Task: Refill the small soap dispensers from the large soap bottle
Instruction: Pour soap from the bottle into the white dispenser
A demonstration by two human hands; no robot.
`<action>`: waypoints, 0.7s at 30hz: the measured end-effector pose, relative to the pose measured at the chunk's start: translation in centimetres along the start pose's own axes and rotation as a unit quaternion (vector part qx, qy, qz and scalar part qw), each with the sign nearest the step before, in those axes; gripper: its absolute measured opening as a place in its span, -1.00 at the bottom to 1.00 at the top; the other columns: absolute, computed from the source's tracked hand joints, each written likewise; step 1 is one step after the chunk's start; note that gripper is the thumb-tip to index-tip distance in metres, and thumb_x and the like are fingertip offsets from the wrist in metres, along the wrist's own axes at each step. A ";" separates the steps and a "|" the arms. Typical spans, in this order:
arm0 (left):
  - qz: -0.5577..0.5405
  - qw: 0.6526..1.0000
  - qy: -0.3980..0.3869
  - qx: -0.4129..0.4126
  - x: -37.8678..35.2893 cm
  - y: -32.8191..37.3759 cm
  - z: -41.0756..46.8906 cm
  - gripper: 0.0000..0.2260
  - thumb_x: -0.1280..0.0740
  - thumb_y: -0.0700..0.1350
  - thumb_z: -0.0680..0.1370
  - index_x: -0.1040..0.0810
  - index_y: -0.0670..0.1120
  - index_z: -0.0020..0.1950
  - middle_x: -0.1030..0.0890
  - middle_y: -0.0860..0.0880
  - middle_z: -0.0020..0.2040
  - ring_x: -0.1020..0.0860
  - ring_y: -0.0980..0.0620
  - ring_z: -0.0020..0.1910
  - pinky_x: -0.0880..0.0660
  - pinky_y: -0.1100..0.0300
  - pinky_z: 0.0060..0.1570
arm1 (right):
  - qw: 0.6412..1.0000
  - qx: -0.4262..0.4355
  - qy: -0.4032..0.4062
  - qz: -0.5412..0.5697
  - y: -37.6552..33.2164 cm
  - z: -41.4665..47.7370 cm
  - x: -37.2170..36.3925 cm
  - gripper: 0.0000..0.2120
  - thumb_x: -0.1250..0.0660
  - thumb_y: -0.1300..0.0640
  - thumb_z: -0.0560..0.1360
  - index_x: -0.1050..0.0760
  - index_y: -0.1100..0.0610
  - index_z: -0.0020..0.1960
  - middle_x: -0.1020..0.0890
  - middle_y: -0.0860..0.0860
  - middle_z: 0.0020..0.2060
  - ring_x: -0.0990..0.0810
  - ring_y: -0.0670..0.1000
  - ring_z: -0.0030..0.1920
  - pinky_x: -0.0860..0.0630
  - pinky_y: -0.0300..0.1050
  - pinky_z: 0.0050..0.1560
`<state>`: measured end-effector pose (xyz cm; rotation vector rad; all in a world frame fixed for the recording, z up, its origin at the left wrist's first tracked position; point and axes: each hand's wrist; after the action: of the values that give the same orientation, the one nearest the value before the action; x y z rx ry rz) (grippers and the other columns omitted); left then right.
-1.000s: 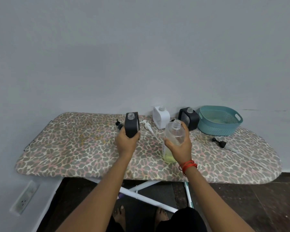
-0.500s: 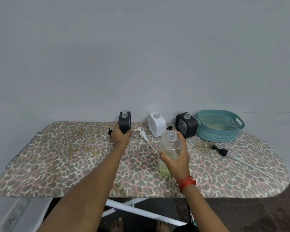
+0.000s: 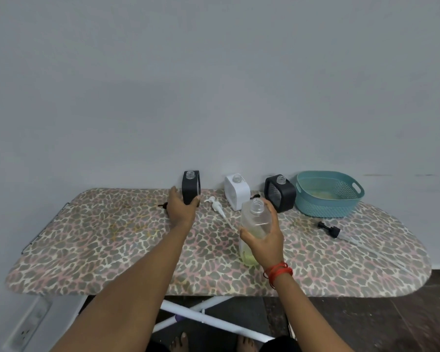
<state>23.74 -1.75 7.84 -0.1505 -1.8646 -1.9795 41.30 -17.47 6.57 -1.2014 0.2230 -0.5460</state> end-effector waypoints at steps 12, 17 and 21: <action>-0.009 0.987 -0.102 -0.123 -2.2 1.8 -6.0 -0.24 -0.54 -0.13 0.51 -0.23 -0.14 0.61 -0.36 -0.11 0.56 -0.35 -0.07 0.53 -0.35 -0.05 0.50 | 0.996 -0.007 0.085 -0.040 0.3 0.8 5.2 -0.16 -0.61 0.13 0.29 -0.30 -0.49 0.32 -0.45 -0.44 0.21 -0.42 -0.51 0.17 -0.36 -0.64 0.05; 0.070 0.968 -0.203 -0.128 -5.6 2.5 -5.3 -0.13 -0.64 -0.07 0.39 -0.25 -0.14 0.59 -0.39 -0.12 0.53 -0.39 -0.10 0.48 -0.36 0.14 0.32 | 0.996 0.007 0.072 -0.060 1.2 0.7 6.5 -0.15 -0.58 -0.01 0.29 -0.21 -0.48 0.38 -0.38 -0.56 0.25 -0.40 -0.45 0.26 -0.36 -0.59 0.12; 0.108 0.960 -0.233 -0.111 -7.3 3.9 -2.0 0.04 -0.68 -0.03 0.32 -0.14 -0.15 0.62 -0.31 -0.13 0.57 -0.34 -0.14 0.52 -0.35 0.07 0.35 | 0.994 0.031 0.088 -0.059 2.1 0.7 6.2 -0.17 -0.53 -0.06 0.27 -0.24 -0.37 0.44 -0.41 -0.49 0.30 -0.41 -0.38 0.31 -0.32 -0.57 0.19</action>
<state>32.25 -2.10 8.70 -0.9170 -1.7778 -2.1178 47.45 -19.52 5.65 -1.1106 0.2842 -0.7584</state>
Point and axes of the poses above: each hand's wrist, its own z-axis towards the middle knuckle, its own x-axis out of the back of the hand, y = z × x
